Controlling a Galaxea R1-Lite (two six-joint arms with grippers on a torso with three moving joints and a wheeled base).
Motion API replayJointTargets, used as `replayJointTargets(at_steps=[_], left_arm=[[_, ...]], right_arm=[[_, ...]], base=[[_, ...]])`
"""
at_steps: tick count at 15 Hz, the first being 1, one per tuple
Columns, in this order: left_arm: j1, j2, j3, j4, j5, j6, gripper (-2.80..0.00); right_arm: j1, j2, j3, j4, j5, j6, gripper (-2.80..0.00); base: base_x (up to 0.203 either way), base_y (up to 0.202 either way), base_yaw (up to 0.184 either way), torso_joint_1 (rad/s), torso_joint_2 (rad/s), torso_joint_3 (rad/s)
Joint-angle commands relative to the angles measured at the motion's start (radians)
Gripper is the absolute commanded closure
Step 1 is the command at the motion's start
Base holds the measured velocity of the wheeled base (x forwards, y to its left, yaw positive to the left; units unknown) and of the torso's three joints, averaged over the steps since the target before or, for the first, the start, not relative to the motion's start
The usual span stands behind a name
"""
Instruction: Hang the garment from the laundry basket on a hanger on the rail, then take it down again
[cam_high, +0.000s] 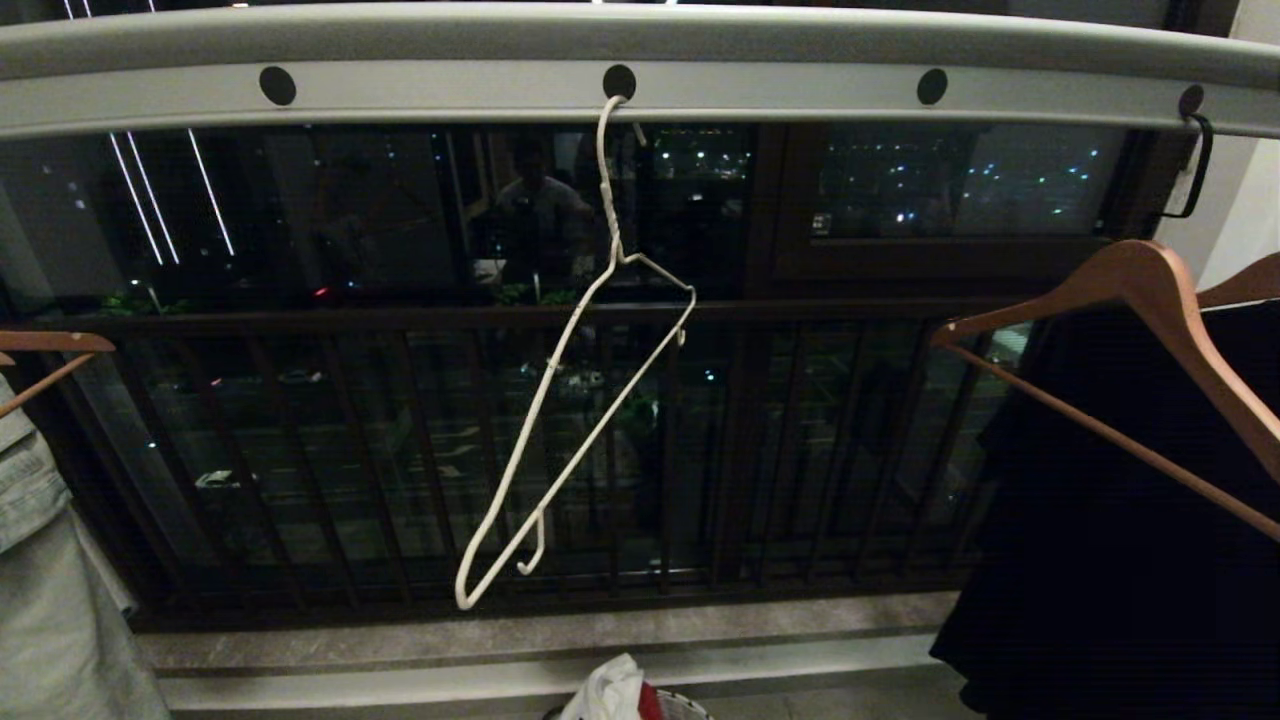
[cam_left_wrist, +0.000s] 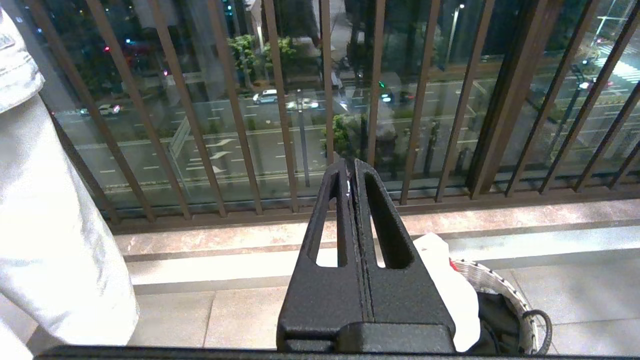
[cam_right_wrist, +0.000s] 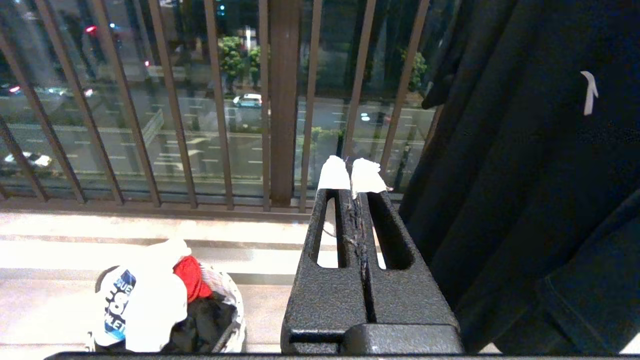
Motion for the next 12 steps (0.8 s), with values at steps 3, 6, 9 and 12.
replayJointTargets(at_steps=[3, 6, 9, 12], left_arm=[[0.0, 0.0, 0.0, 0.0, 0.0, 0.0, 0.0], [0.0, 0.0, 0.0, 0.0, 0.0, 0.0, 0.0], [0.0, 0.0, 0.0, 0.0, 0.0, 0.0, 0.0], [0.0, 0.0, 0.0, 0.0, 0.0, 0.0, 0.0]], right_arm=[[0.0, 0.002, 0.0, 0.0, -0.001, 0.002, 0.0], [0.0, 0.002, 0.0, 0.0, -0.003, 0.02, 0.0], [0.0, 0.002, 0.0, 0.0, -0.003, 0.02, 0.0], [0.002, 0.002, 0.0, 0.0, -0.003, 0.02, 0.0]], base=[[0.0, 0.0, 0.0, 0.0, 0.0, 0.0], [0.0, 0.0, 0.0, 0.0, 0.0, 0.0], [0.0, 0.0, 0.0, 0.0, 0.0, 0.0], [0.0, 0.0, 0.0, 0.0, 0.0, 0.0]])
